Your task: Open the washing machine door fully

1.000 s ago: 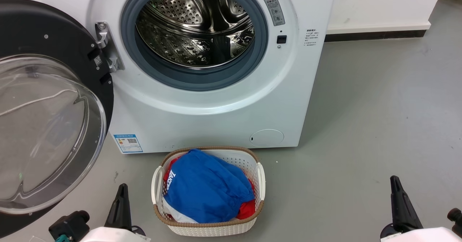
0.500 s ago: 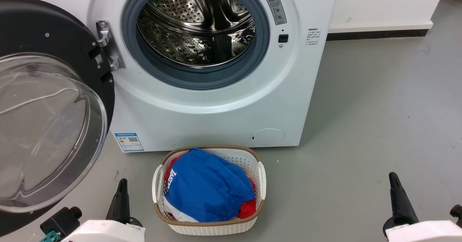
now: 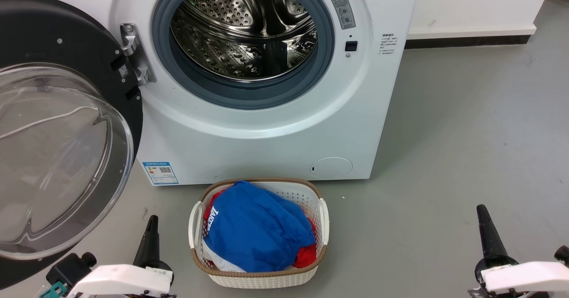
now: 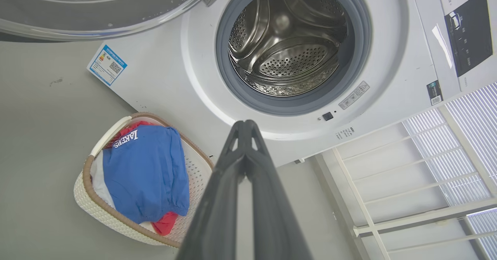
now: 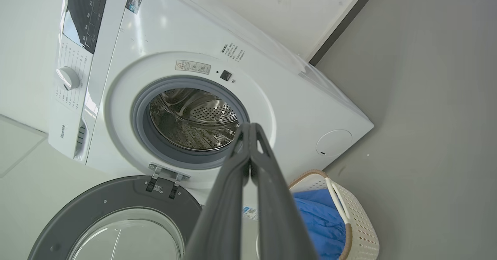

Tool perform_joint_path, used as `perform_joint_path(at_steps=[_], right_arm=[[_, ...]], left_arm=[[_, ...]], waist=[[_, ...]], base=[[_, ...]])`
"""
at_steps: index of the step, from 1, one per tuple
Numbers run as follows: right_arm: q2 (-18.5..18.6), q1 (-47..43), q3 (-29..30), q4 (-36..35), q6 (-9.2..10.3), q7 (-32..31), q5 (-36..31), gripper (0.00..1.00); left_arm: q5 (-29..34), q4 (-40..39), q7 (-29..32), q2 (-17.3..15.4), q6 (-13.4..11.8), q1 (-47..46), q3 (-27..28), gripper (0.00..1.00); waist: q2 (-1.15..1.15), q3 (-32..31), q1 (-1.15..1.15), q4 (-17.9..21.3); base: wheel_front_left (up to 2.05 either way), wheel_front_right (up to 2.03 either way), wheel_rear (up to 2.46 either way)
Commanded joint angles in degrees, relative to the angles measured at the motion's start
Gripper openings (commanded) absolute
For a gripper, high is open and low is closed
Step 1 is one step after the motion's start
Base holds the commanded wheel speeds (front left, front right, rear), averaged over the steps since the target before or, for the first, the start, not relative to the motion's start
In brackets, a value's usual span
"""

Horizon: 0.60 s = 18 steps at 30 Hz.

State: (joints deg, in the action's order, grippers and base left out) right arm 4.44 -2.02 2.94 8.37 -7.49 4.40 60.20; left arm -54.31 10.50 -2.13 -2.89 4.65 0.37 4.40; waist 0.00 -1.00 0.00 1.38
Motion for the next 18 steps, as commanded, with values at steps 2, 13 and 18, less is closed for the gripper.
perform_joint_path(at_steps=[2,13,18], right_arm=[[0.4,1.8,0.1,0.0,-0.01,-0.6,2.7,0.00],[0.4,3.1,0.3,1.2,-0.01,-2.4,9.3,0.00],[0.4,3.9,0.4,1.7,-0.01,-3.1,12.0,0.00]], left_arm=[[-2.7,-0.3,0.6,0.0,0.6,-1.8,0.4,0.00],[-10.1,0.5,2.3,0.0,1.0,-2.9,0.8,0.00],[-13.2,0.9,3.0,0.0,1.3,-3.5,0.9,0.00]], waist=[[0.00,0.0,0.00,-0.1],[0.00,0.2,0.00,-0.3],[0.00,0.3,0.00,-0.4]], base=[[0.00,0.00,0.00],[0.00,0.00,0.00],[0.00,0.00,0.00]])
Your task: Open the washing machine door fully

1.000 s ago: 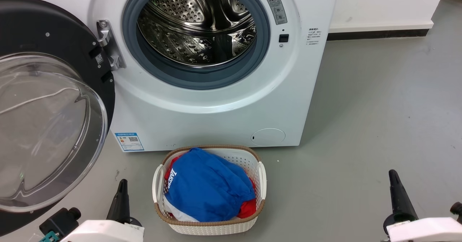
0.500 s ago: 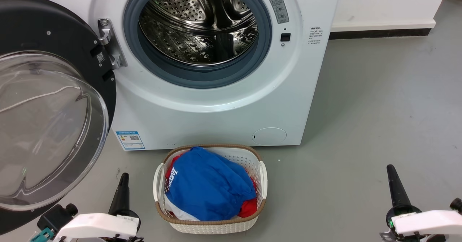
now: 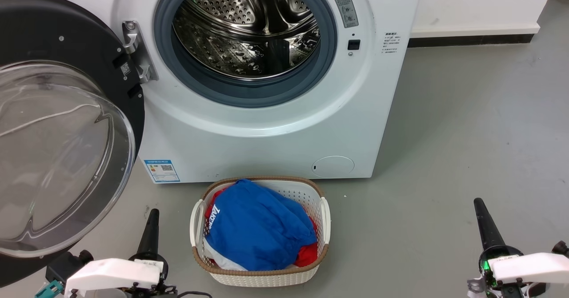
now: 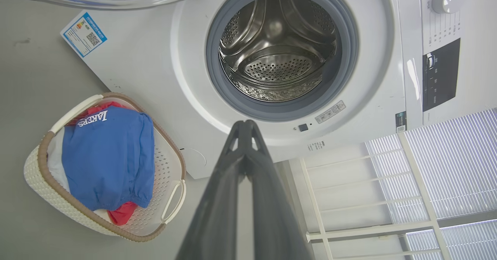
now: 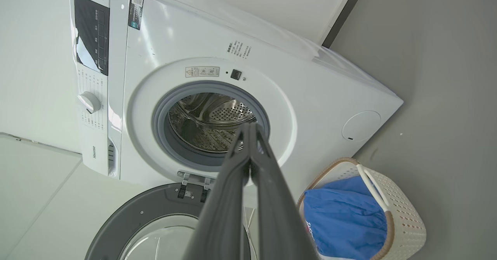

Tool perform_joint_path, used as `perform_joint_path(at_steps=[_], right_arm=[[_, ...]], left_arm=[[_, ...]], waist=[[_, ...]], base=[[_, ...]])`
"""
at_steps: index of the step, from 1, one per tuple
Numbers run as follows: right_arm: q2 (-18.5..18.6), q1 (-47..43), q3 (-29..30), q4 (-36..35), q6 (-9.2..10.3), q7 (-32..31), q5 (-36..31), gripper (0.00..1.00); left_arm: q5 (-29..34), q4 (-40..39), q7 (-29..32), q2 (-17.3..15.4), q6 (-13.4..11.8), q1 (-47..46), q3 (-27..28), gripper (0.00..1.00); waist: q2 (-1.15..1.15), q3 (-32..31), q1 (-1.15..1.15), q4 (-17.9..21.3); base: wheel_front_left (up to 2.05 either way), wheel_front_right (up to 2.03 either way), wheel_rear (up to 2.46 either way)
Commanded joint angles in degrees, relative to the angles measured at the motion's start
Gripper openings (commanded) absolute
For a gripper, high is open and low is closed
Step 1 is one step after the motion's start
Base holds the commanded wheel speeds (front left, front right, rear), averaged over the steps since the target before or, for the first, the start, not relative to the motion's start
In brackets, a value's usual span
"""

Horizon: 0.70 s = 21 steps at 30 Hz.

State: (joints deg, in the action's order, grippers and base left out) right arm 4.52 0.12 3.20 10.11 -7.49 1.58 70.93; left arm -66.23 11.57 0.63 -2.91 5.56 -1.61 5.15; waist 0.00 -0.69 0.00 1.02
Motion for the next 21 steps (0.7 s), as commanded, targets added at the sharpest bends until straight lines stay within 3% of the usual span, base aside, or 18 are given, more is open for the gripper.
perform_joint_path(at_steps=[1,21], right_arm=[[0.3,1.8,0.2,0.0,-0.01,-0.4,1.8,0.00],[0.2,3.8,0.6,1.7,0.00,-3.1,11.3,0.00]], left_arm=[[-1.9,-0.1,0.4,0.0,0.5,-1.6,0.2,0.00],[-12.5,1.0,2.9,0.0,1.1,-3.0,0.8,0.00]], waist=[[0.00,0.0,0.00,0.0],[0.00,0.4,0.00,-0.4]], base=[[0.00,0.00,0.00],[0.00,0.00,0.00]])
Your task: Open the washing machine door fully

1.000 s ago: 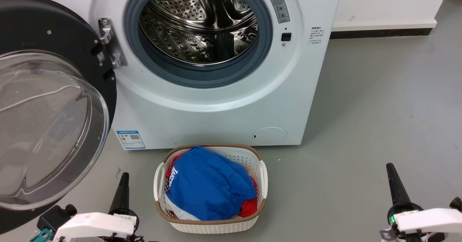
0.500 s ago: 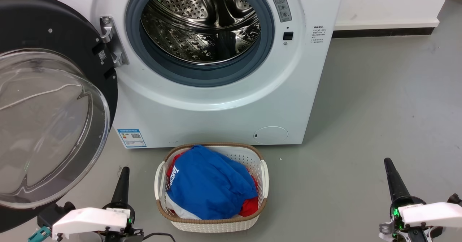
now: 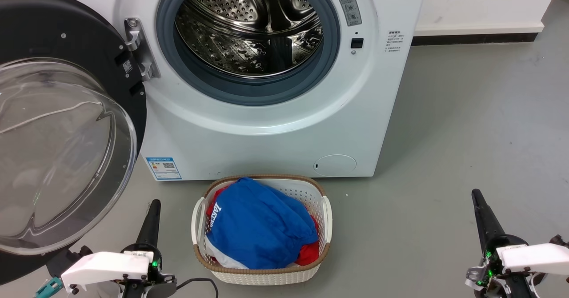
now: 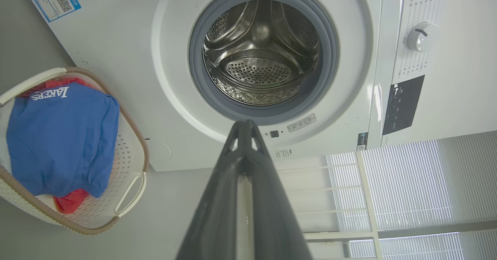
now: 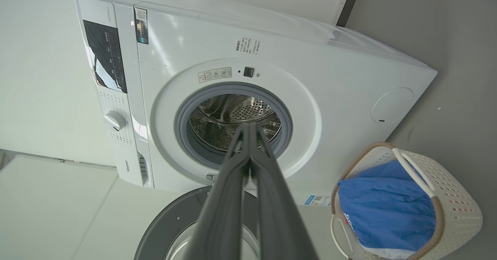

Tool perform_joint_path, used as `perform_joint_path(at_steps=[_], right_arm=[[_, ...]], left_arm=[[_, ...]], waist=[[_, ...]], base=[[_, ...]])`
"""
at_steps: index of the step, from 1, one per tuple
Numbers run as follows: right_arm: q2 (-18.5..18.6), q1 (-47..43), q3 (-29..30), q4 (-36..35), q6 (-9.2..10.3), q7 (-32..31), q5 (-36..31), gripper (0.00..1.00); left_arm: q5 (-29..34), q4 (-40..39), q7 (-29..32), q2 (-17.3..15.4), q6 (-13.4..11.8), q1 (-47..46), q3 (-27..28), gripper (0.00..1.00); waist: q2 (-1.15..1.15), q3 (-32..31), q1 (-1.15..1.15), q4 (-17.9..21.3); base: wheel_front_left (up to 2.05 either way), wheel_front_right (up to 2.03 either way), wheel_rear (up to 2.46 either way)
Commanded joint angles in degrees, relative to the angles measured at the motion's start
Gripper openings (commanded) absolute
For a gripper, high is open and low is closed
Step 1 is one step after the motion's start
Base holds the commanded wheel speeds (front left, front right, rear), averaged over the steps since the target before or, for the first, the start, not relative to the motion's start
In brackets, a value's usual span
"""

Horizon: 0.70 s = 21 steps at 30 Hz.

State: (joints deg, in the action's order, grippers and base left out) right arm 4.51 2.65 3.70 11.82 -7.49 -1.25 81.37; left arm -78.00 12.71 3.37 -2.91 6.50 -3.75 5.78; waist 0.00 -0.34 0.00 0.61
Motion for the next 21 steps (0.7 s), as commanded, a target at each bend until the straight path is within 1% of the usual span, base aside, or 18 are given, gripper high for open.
perform_joint_path(at_steps=[1,21], right_arm=[[0.2,1.4,0.1,0.1,0.00,-0.4,1.2,0.00],[-0.1,3.2,0.6,1.6,0.00,-2.8,9.5,0.00]], left_arm=[[-1.2,0.0,0.3,0.0,0.2,-0.9,0.2,0.00],[-10.7,1.0,2.5,0.1,0.9,-2.4,0.7,0.00]], waist=[[0.00,0.0,0.00,0.0],[0.00,0.4,0.00,-0.4]], base=[[0.00,0.00,0.00],[0.00,0.00,0.00]])
